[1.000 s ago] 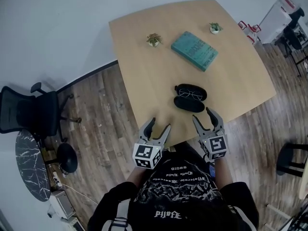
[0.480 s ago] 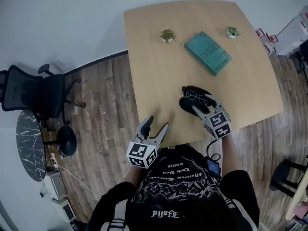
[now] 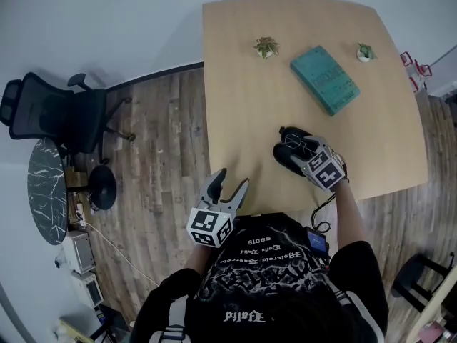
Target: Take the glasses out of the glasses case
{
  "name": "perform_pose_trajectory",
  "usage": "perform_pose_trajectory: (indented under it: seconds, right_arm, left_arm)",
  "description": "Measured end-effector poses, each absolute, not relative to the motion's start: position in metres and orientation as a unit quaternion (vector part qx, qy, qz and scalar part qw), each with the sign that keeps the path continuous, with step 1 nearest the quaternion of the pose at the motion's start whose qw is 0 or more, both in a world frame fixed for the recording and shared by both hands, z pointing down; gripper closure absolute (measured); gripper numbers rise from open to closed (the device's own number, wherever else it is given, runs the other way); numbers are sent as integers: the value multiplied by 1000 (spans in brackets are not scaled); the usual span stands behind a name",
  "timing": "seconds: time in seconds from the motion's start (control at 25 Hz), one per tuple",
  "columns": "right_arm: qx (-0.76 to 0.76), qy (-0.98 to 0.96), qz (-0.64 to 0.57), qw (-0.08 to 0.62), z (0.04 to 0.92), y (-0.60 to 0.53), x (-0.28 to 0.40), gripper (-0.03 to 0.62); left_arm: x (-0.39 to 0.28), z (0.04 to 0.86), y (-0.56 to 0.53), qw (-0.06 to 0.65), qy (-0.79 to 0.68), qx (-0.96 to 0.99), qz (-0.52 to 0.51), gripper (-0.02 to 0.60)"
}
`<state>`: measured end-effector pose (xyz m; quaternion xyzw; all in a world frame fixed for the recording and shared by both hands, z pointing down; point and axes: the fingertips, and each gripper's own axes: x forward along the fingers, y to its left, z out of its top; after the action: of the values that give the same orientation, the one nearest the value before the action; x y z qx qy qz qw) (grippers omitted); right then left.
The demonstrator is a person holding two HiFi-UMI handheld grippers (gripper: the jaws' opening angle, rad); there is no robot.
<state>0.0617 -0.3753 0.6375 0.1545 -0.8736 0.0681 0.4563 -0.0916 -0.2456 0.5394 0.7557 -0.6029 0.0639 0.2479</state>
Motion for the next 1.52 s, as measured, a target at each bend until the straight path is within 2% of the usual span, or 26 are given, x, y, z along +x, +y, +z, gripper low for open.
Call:
perform_pose_trajectory:
  seconds: [0.44,0.8,0.88,1.08,1.2,1.52]
  right_arm:
    - [125,-840,73,522,672,-388,66,304]
    - [114,-837,74,531,674,-388,66,315]
    - [114,-835,72,533,673,-385,65,341]
    - [114,-833,79,535,673,-383,64,347]
    - [110,-832,88,537,675,-377,63,401]
    - [114,-834,66,537,673,-378,61,431]
  left_arm:
    - [-101,541,-248,248,-632,731,74,296]
    - [-110,543,-255,251,-645,718,74,296]
    - [-110,543,-259,248,-643,720,77,296]
    - [-110,542,-269,238,-639,727,86,296]
    - [-107,542,-275,233,-634,732,91,296]
    - [-97,544,-282,221,-621,745,107,296]
